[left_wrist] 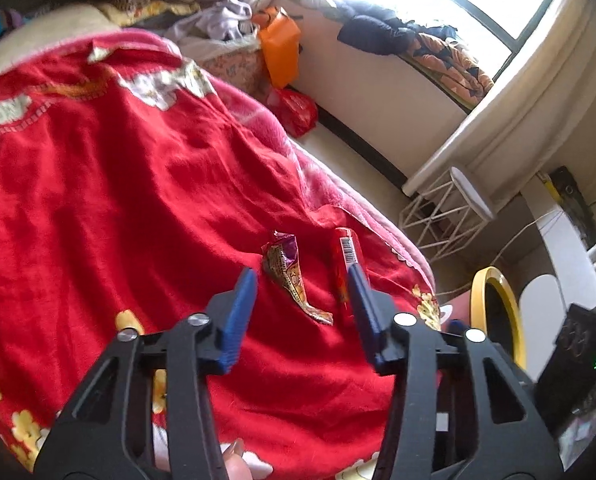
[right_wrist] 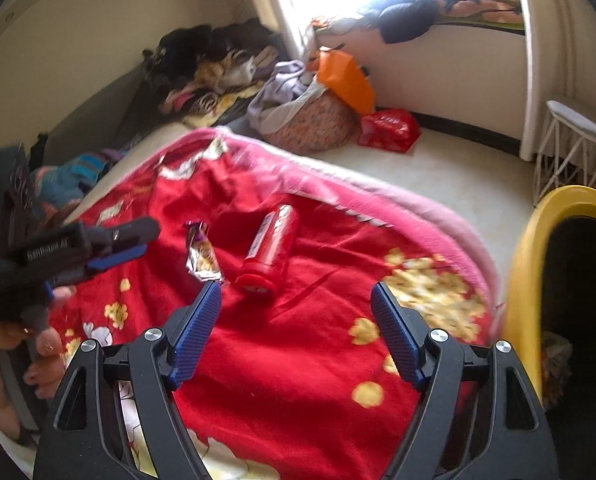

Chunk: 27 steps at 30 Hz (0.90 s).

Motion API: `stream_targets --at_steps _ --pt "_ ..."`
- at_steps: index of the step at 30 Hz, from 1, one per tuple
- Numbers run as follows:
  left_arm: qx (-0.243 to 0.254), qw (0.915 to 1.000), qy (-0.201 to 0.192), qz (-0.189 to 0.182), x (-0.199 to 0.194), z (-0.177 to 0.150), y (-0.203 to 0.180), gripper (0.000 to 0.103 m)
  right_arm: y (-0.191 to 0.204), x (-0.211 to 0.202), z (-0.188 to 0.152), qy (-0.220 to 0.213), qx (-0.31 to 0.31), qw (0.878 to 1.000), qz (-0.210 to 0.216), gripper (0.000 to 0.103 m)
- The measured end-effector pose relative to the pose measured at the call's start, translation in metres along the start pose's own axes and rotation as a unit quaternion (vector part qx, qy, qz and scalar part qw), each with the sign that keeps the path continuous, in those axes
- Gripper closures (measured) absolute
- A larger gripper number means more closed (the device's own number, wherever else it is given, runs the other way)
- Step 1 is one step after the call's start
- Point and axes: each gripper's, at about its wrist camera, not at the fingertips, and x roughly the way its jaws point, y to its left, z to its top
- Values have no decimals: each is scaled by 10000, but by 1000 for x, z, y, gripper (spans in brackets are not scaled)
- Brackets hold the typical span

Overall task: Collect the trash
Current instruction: 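Move both tools back over the bed toward the red can and wrapper, then grasp the purple wrapper with the left tool while the right tool grasps the red can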

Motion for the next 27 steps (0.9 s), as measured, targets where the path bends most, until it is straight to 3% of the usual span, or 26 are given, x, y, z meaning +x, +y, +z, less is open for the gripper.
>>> stream_targets --at_steps 17,18,21,27 --pt "-500 9962 660 -258 45 2 23 71 1 59 8 469 179 9980 380 49" --pt "-546 9958 691 -269 48 1 24 71 1 60 6 489 182 9977 424 51" --pt "-660 9946 747 -277 54 0 28 71 -3 58 5 512 246 9971 512 70" --pt "-715 9941 773 -243 58 -4 28 71 -13 46 5 388 450 9968 526 70"
